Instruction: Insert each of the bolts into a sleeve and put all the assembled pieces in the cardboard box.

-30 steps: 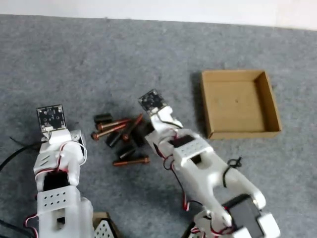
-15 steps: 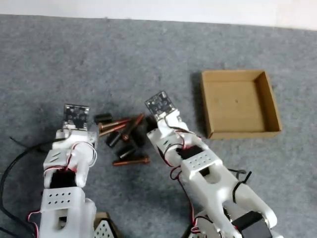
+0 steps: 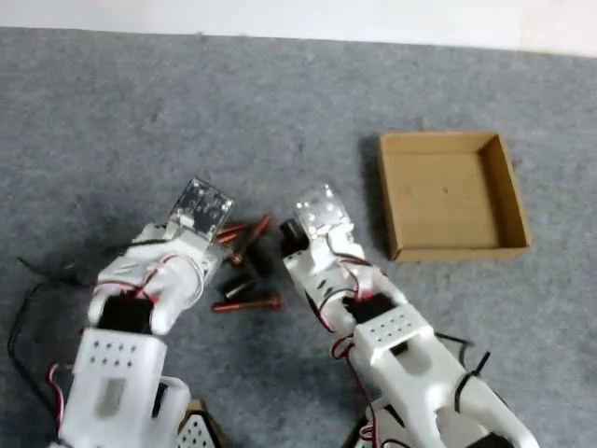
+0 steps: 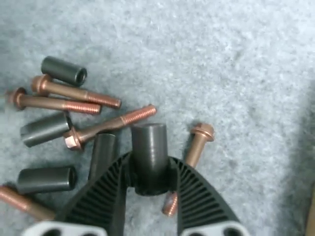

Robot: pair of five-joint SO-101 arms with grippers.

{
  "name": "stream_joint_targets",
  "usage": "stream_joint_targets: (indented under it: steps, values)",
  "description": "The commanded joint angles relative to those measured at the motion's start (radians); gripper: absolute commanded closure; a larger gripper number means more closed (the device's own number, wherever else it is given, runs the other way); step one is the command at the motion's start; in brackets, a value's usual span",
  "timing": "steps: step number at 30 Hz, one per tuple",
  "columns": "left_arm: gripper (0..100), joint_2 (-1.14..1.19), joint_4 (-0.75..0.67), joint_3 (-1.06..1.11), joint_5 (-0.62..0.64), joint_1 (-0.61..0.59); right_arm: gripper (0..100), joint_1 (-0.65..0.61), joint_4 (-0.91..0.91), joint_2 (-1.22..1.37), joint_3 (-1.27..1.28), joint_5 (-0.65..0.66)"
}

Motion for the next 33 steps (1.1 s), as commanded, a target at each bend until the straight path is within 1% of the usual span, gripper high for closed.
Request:
stream_joint_targets:
  steps: [1, 3, 6, 11, 15, 18, 30, 33]
  values:
    - [80, 0.282, -0.074, -0.104, -0.063, 0.016, 99.5, 0.01, -0.033, -0.036, -0.013, -0.008]
    - [80, 0.417, -0.123, -0.131, -0.086, 0.015, 99.5, 0.01, -0.033, -0.019, -0.013, -0.008]
    - [80, 0.59, -0.158, -0.186, -0.11, 0.012, 99.5, 0.01, -0.033, 0.015, -0.013, -0.008]
    - [80, 0.765, -0.169, -0.298, -0.117, -0.076, 99.5, 0.01, -0.033, 0.062, -0.015, -0.008]
    - [80, 0.788, -0.209, -0.302, -0.071, -0.094, 99.5, 0.01, -0.081, 0.081, -0.015, -0.008]
    - [80, 0.791, -0.212, -0.302, -0.066, -0.097, 99.5, 0.008, -0.102, 0.096, -0.015, -0.008]
    - [80, 0.786, -0.242, -0.272, -0.064, -0.093, 99.5, 0.008, -0.102, 0.105, -0.015, -0.008]
    - [80, 0.763, -0.242, -0.275, -0.032, -0.093, 99.5, 0.007, -0.102, 0.105, -0.015, -0.008]
